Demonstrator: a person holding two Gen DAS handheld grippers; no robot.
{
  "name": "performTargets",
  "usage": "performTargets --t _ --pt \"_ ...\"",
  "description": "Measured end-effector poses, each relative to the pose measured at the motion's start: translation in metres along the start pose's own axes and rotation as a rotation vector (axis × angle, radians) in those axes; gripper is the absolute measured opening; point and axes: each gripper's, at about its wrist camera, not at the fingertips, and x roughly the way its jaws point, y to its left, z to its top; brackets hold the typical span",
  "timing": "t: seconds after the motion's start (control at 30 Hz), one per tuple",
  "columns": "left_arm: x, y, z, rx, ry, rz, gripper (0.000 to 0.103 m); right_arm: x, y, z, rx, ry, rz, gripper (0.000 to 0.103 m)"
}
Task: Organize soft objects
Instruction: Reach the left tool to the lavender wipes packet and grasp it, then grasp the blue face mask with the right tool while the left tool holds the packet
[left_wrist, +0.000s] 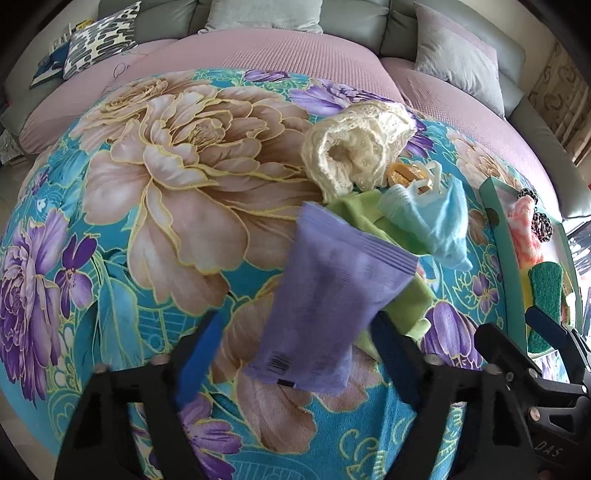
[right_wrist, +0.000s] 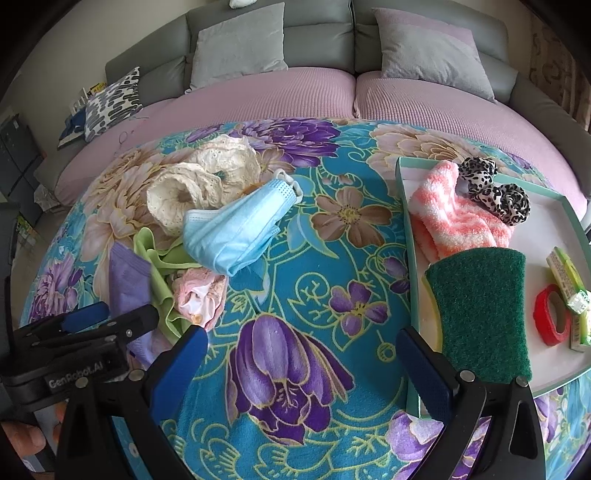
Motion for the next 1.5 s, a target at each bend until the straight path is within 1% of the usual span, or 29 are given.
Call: performTargets --t 0.07,0.2,0.37,0.53,0.63,0.7,0.8,0.93,1.07,1.1,1.13,1.2,1.27,1.3,1.37,1.47,1.5 --pt "0.002 0.002 -0.001 -0.009 0.009 0.0 0.071 0.001 0.0 0.0 0.0 0.002 -0.001 0.103" --pt "0.001 0.005 0.0 -0.027 0.005 -0.02 0.06 0.002 0.0 -0.001 0.0 0.008 -0.002 0.103" --pt "-0.001 0.005 0.0 -0.027 0.003 -0.043 0.052 0.004 0.002 -0.001 -0.006 0.012 -0.002 0.103" --pt "-0.005 0.008 0.001 -0.043 -0.015 -0.037 0.051 0.007 0.006 0.0 -0.01 0.011 0.013 0.103" --pt "-0.006 0.01 0.002 -0.051 -0.021 -0.027 0.05 0.012 0.011 0.004 -0.009 0.004 0.062 0.103" --pt "-0.006 0.013 0.003 -0.061 -0.026 -0.025 0.05 0.015 0.013 0.007 0.003 -0.015 0.098 0.103" --pt "-0.007 0.016 0.004 -0.079 -0.034 -0.019 0.05 0.017 0.019 0.015 0.006 -0.054 0.127 0.103" --pt "-0.004 0.021 0.004 -0.09 -0.026 -0.013 0.05 0.022 0.023 0.023 0.019 -0.094 0.181 0.101" --pt "-0.002 0.022 0.005 -0.098 -0.022 -0.016 0.05 0.027 0.026 0.027 0.015 -0.11 0.198 0.086" --pt "-0.002 0.023 0.005 -0.098 -0.022 -0.016 0.05 0.029 0.027 0.027 0.015 -0.11 0.203 0.085" --pt "-0.002 0.022 0.005 -0.098 -0.021 -0.017 0.05 0.031 0.027 0.028 0.016 -0.111 0.21 0.082" --pt "-0.002 0.022 0.005 -0.1 -0.02 -0.016 0.05 0.032 0.028 0.028 0.013 -0.113 0.221 0.073" --pt "-0.001 0.022 0.005 -0.1 -0.018 -0.014 0.05 0.032 0.029 0.028 0.007 -0.119 0.219 0.056" --pt "0.0 0.022 0.005 -0.1 -0.017 -0.014 0.05 0.032 0.029 0.028 0.007 -0.118 0.219 0.052" --pt "-0.001 0.023 0.006 -0.103 -0.022 -0.015 0.05 0.032 0.029 0.027 0.008 -0.116 0.231 0.038" --pt "-0.001 0.024 0.007 -0.108 -0.035 -0.013 0.05 0.03 0.028 0.027 0.001 -0.123 0.236 0.031" --pt "-0.002 0.024 0.007 -0.11 -0.038 -0.014 0.05 0.029 0.028 0.027 -0.003 -0.126 0.239 0.03"
